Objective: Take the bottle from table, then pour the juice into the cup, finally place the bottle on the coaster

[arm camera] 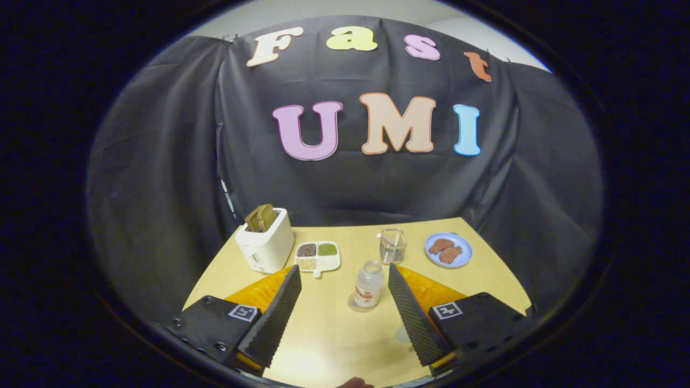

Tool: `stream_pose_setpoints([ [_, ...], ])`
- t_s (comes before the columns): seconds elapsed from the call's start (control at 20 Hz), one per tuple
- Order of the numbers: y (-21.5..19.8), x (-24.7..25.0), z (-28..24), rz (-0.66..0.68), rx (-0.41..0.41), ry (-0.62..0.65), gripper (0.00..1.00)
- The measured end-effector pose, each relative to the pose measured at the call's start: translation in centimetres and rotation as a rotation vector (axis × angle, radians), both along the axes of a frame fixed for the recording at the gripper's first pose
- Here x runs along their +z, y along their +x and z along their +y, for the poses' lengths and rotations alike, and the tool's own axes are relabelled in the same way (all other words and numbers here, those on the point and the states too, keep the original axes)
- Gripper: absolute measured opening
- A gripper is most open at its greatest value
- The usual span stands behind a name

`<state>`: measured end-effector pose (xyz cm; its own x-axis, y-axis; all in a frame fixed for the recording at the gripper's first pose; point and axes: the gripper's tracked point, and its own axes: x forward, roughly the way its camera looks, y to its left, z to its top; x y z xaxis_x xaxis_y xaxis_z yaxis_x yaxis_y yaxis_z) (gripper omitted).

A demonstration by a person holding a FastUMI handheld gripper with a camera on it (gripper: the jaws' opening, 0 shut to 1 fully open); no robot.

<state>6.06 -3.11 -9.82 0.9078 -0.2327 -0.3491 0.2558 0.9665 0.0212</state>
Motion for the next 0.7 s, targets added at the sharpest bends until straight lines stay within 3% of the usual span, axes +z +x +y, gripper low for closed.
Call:
stream_pose_setpoints([
  [0.25,-0.4,2.3,0.6,-0.033,0.053,0.043,1.00],
  [0.7,-1.4,2.3,-1.4,-0.002,0.028,0.037,1.00],
])
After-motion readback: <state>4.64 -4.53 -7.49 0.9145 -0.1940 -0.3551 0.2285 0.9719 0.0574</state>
